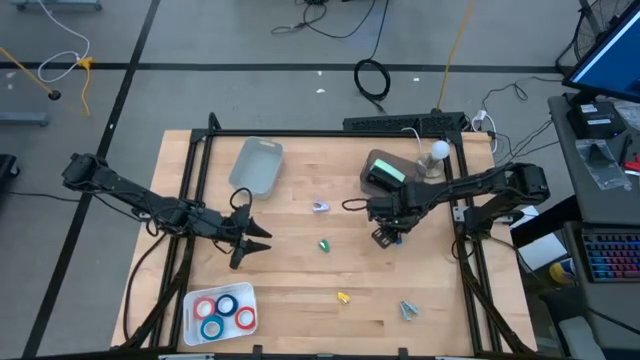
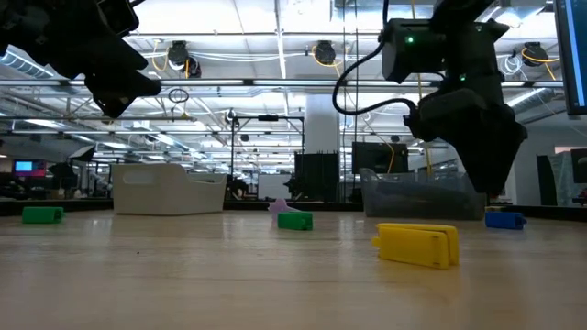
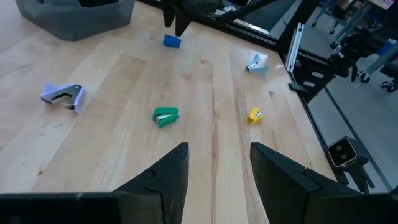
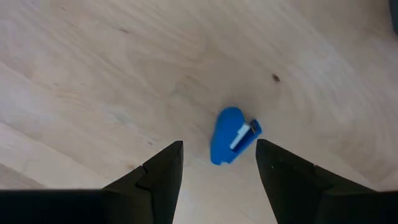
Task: Pick and place Stapler, Stapler remover, tape
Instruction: Put the blue small stapler into the black bin
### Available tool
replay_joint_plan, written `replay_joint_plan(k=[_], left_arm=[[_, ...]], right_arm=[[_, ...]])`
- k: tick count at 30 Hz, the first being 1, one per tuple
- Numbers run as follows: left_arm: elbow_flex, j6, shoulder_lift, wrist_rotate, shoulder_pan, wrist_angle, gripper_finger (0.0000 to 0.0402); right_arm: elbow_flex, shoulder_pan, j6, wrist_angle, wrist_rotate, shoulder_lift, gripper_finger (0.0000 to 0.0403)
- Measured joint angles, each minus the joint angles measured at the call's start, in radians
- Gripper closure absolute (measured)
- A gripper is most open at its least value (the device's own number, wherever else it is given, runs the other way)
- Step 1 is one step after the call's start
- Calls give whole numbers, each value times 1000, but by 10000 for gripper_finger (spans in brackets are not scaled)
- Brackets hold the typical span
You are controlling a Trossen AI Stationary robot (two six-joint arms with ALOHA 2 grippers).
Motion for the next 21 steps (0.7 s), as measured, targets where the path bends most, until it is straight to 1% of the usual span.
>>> replay_joint_plan(k=[7,13,21], left_arm=[[0,0,0,-1,0,0,227],[0,0,0,-2,0,0,227],[0,2,0,-3,0,0,227]], right_arm=[[-37,0,11,5,-2,0,208],[-44,0,18,40,-2,0,208],[-44,0,18,39,-1,0,208]])
